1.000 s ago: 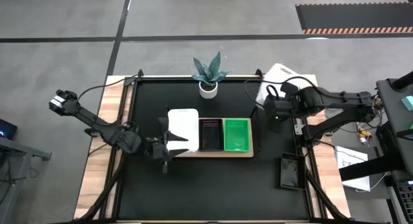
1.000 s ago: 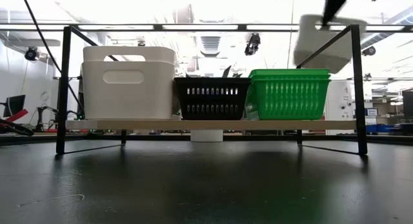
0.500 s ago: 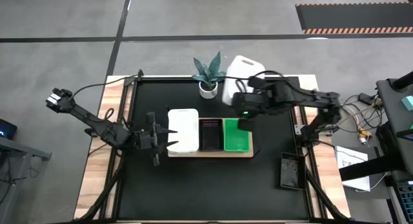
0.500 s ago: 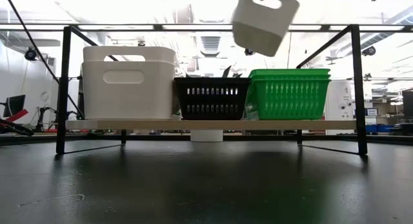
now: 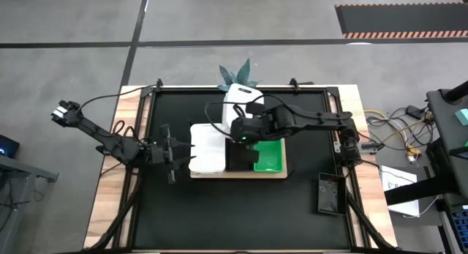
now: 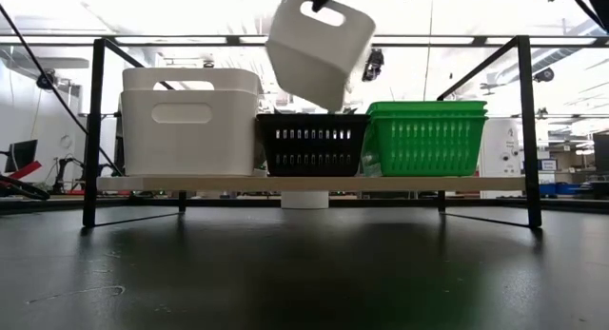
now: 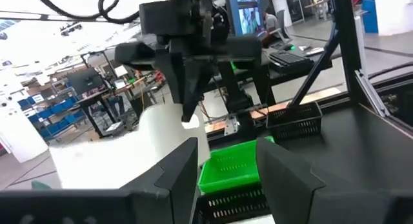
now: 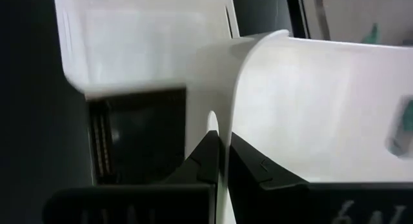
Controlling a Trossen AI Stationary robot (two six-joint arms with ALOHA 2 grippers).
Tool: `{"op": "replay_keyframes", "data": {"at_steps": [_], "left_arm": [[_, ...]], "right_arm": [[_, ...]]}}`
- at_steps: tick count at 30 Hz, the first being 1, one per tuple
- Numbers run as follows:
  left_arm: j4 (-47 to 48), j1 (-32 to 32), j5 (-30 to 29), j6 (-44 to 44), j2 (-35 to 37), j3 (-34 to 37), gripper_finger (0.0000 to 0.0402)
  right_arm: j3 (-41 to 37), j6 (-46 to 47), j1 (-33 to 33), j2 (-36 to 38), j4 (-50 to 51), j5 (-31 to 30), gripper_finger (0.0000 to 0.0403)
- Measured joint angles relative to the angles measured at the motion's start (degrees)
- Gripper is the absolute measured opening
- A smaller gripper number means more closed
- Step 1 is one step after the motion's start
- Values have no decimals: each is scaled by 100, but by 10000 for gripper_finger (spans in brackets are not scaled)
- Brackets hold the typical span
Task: Stack baskets on shelf by color
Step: Stack the white bin on top of the other white bins on the shelf
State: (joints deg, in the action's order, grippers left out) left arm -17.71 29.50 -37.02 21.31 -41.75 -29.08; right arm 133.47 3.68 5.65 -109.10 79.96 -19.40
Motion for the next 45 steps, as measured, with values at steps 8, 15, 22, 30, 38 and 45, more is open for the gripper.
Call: {"op": "replay_keyframes", "data": {"at_steps": [8, 15, 22, 30, 38, 45], "left_arm": [[-91, 4, 1, 3, 231, 146, 141], [-162, 5, 3, 3, 227, 146, 141], [-304, 15, 20, 3, 214, 146, 141], [-287, 15, 20, 3, 217, 146, 141], [-283, 20, 20, 3, 216, 146, 141], [-280, 19, 20, 3, 214, 146, 141]], "right_arm": [[-43, -361, 222, -57, -1351, 1, 8], [-85, -305, 484, -289, -1857, -9, 8], [-90, -127, 562, -649, -1969, -10, 8], [-134, -80, 562, -743, -2291, -11, 8], [-189, -61, 562, -743, -2310, 12, 8], [-274, 17, 562, -743, -2337, 37, 12]]}}
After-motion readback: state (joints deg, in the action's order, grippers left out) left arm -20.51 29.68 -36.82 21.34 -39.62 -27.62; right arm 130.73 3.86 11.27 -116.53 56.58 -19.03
